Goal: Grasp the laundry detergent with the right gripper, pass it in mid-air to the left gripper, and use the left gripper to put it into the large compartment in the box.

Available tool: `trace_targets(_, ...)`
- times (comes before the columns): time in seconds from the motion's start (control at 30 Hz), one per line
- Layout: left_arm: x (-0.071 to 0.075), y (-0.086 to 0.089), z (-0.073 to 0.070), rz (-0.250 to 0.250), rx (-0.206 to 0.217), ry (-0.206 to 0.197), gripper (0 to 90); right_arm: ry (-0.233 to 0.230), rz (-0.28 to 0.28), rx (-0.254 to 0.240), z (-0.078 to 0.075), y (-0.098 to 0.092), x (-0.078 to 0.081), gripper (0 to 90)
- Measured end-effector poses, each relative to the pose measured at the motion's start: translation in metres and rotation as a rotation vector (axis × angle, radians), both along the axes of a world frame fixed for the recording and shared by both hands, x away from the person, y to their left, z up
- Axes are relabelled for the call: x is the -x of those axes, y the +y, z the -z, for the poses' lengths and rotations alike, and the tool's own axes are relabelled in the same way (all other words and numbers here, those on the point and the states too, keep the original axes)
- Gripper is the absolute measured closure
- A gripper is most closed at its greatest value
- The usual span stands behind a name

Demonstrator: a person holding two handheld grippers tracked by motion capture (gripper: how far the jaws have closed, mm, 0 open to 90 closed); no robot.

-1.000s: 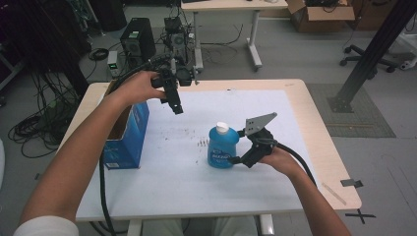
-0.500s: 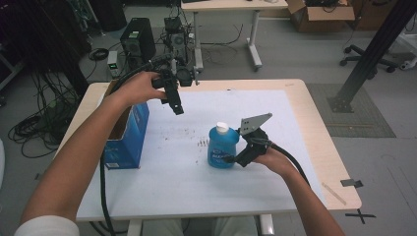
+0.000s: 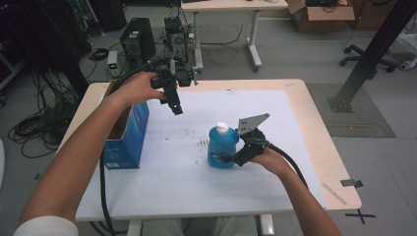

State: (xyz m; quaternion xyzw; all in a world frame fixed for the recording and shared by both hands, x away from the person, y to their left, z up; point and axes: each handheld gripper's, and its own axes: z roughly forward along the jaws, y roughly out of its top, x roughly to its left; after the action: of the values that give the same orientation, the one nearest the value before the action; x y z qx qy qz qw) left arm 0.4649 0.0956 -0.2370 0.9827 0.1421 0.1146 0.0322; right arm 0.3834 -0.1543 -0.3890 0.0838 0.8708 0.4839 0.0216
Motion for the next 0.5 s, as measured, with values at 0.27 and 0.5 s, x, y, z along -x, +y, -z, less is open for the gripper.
trace_targets(0.27, 0.0, -0.0007, 0.0001, 0.001, -0.002, 0.0, 6.1, -0.005, -0.007, -0.003, 0.0008, 0.0002, 0.0003, 20.0)
trace_targets(0.5, 0.0003, -0.0004, -0.0002, 0.002, -0.001, -0.002, 6.1, -0.006, -0.014, -0.002, 0.0009, 0.0005, 0.0007, 25.5)
